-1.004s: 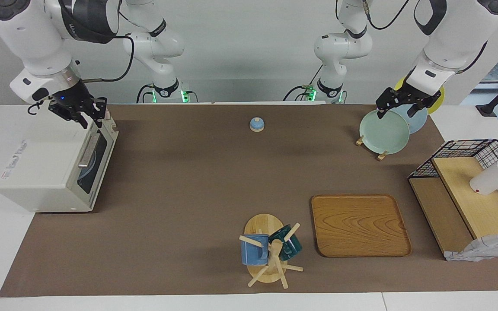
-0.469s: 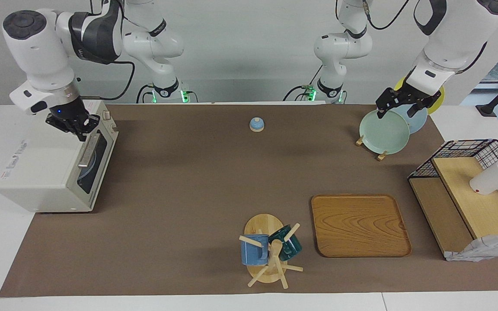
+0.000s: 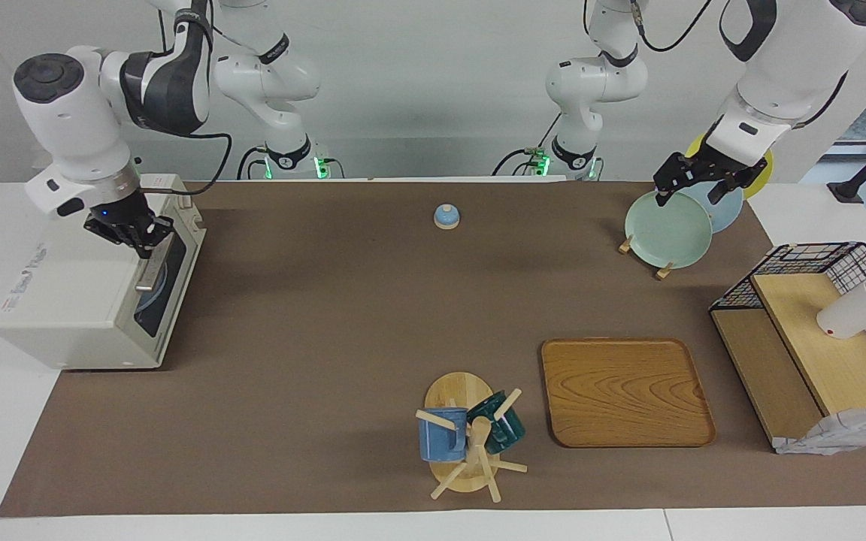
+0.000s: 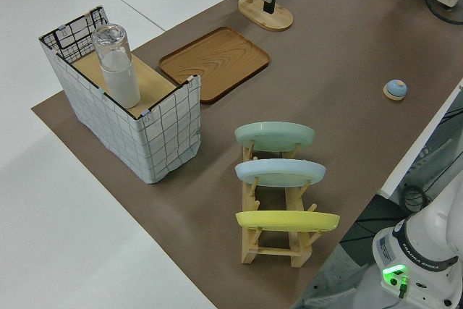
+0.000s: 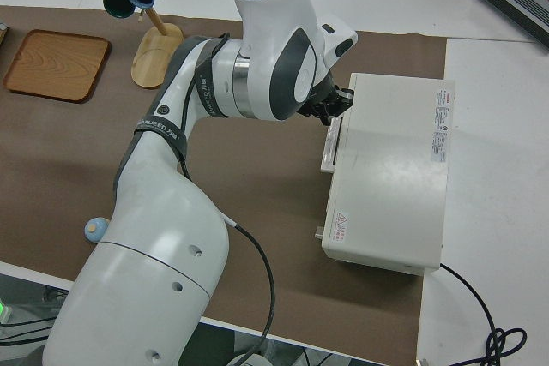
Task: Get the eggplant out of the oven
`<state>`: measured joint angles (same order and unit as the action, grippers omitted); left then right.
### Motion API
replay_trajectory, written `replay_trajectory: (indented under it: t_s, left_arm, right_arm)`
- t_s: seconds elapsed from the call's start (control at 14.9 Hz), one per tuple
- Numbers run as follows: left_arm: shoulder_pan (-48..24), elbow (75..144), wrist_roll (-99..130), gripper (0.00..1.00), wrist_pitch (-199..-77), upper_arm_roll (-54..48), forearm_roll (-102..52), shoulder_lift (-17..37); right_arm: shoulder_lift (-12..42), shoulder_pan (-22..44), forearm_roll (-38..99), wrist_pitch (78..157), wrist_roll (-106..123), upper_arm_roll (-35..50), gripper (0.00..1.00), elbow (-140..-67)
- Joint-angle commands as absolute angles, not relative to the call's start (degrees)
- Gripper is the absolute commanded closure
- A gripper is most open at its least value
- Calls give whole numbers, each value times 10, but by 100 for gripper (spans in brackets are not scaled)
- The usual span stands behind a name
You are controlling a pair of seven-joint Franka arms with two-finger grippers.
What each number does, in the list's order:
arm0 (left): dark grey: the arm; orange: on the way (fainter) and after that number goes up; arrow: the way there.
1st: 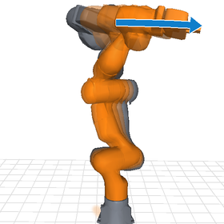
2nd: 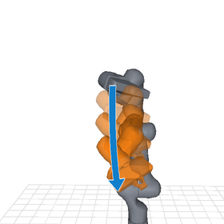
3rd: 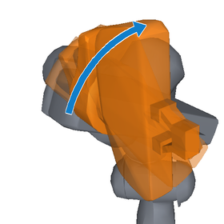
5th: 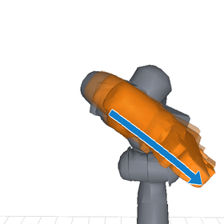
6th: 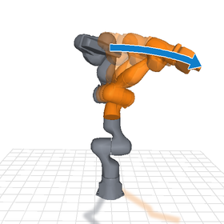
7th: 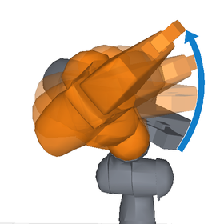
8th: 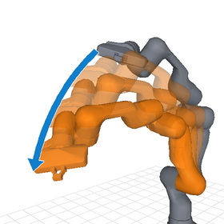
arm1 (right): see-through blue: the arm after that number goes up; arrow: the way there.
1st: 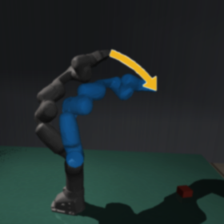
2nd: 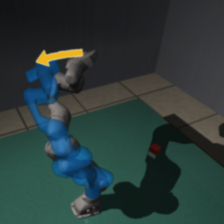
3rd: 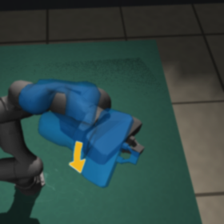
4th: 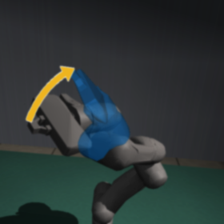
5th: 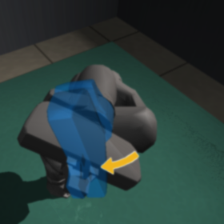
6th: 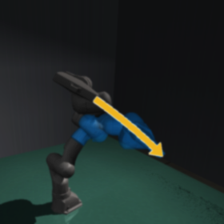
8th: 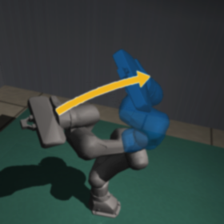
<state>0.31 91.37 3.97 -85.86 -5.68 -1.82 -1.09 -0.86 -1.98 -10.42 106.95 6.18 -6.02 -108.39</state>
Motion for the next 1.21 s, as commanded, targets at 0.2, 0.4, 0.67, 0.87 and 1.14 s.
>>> replay_trajectory:
  t_s: [0.2,0.4,0.67,0.87,1.14]
  left_arm:
    - [0,914,43,0,-851,-54,-9,-18]
    - [1,914,43,0,-851,-54,-9,-18]
    - [1,914,43,0,-851,-54,-9,-18]
    - [1,915,43,0,-851,-54,-9,-18]
    - [0,914,43,0,-851,-54,-9,-18]
  right_arm:
    - [-17,-29,-115,1102,60,-56,100,-1123]
    - [-16,-33,-116,1109,26,-55,100,-1136]
    - [-15,-33,-117,1117,28,-56,100,-1148]
    - [-15,-33,-117,1128,32,-55,100,-1160]
    - [-16,-11,-107,1140,26,-54,100,-1174]
